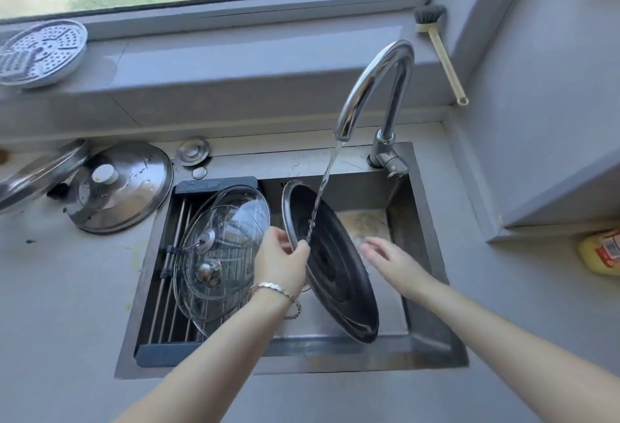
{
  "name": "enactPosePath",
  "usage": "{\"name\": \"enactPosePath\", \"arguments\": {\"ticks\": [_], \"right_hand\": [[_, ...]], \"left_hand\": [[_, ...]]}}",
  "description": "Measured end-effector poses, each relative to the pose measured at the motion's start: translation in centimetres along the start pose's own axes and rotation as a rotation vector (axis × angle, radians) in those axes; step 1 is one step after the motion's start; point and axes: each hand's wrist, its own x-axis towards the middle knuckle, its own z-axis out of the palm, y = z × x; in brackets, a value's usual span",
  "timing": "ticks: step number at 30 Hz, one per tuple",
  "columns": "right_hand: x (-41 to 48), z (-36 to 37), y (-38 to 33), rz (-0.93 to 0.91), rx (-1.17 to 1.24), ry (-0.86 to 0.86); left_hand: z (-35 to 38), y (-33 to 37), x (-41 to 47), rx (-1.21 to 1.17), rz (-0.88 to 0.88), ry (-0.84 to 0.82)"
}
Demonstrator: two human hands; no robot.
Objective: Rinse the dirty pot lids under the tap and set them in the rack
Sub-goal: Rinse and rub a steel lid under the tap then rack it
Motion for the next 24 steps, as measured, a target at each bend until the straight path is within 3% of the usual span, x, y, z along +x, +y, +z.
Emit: {"name": "enactPosePath", "arguments": {"ticks": [2,3,4,6,8,12,14,16,18,21,24], "right_hand": [[-2.2,0.2,-2.7,-0.081,0.094,-0.278],[-3.3,0.4,-3.6,-0.133,0.053,-0.333],[-4.1,0.7,-4.2,-0.209,-0.035,-0.307],[-4.9,0.9,-4.8,-0.397,-0.268,-0.074],[-5.3,-0.2,-5.3,-0.429,-0.308,0.136],[-4.6,-5.4,-6.0,-0.345,-0.143,0.183],[-3.8,-7.8,-7.2,-0.380,-0.150,0.070],[-2.6,-9.1,-8.6,-0.413,-0.210,-0.030],[-1.3,-9.7,-9.8,-0.422,-0.280,-0.097],[0.4,-9.1,-10.8,-0.431,-0.306,-0.074],[1.7,-6.6,-10.0,-0.531,-0.348,0.137]], "left_hand": [[0.7,1.2,0.3,0.023,-0.060,-0.036],[1.0,1.8,0.4,0.090,-0.066,-0.049],[1.3,2.5,0.5,0.154,-0.068,-0.066],[1.7,3.5,0.4,0.108,-0.084,-0.134],[1.7,4.2,-0.1,0.037,-0.089,-0.217],[0.1,4.3,0.8,0.547,0.495,0.009],[-0.7,4.5,1.7,0.612,0.698,-0.135],[-0.9,4.2,2.6,0.611,0.681,-0.400],[-1.1,3.7,2.8,0.438,0.603,-0.489],[-0.9,2.2,3.4,0.272,0.547,-0.300],[-0.7,0.5,3.3,0.250,0.498,-0.107]]}}
